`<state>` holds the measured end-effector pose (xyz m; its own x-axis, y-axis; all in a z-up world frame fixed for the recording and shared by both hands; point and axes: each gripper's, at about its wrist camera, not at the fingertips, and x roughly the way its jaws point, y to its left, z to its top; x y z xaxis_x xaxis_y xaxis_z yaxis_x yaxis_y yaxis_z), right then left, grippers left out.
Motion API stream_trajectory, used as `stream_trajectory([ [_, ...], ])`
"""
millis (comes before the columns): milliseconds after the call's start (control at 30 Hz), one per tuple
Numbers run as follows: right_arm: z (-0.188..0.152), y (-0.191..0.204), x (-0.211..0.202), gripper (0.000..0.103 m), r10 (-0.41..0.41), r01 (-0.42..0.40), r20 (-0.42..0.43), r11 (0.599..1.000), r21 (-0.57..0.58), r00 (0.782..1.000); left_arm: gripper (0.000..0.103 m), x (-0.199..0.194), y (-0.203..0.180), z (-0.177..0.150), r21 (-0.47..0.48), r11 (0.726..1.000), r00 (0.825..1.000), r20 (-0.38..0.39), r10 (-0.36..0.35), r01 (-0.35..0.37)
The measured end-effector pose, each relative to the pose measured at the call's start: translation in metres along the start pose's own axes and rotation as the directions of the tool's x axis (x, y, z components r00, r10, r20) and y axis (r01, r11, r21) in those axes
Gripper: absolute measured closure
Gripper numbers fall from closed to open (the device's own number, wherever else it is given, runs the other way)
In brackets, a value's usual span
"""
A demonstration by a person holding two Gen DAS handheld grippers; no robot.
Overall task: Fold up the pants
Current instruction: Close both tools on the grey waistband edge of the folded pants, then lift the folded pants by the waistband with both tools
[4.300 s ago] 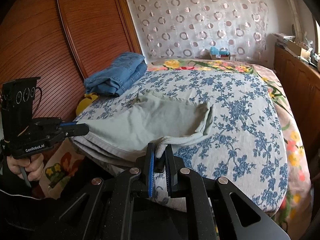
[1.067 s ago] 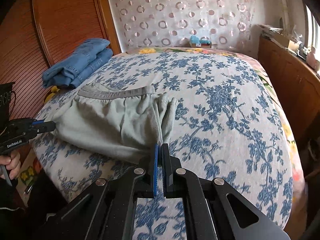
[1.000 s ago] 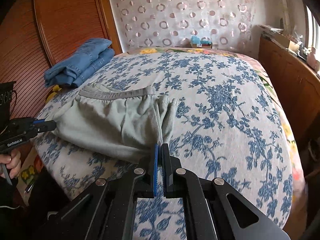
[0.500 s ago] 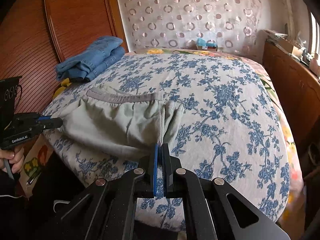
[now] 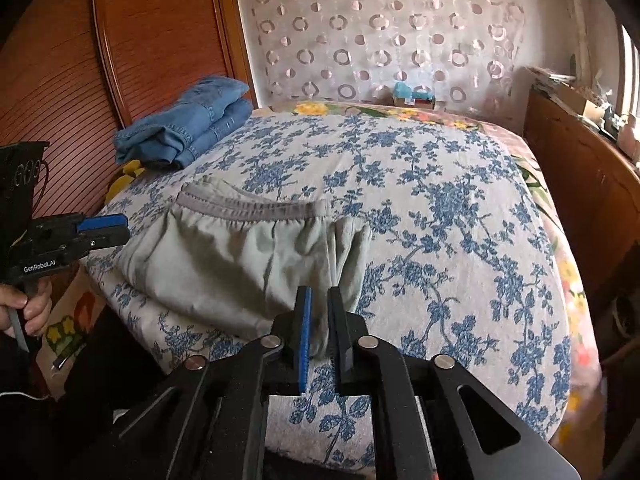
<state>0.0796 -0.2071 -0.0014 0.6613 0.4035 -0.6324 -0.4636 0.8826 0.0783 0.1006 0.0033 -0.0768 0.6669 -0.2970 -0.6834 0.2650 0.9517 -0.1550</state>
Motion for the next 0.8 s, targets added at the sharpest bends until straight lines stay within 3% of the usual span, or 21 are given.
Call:
stream_trajectory([
  [333,0.015,-0.006,0.033,0.08,0.014,-0.014,-0.023,1.0,0.01,1.0,0.064,0.032,0.011,0.025,0.003,1.0,1.0,0.002,0.002,-0.002],
  [800,0.056,0.001,0.096,0.079,0.054,-0.056,-0.073,0.998,-0.03,0.996,0.068,0.071,0.016,0.036,0.02,1.0,0.998,-0.064,-0.01,0.011],
])
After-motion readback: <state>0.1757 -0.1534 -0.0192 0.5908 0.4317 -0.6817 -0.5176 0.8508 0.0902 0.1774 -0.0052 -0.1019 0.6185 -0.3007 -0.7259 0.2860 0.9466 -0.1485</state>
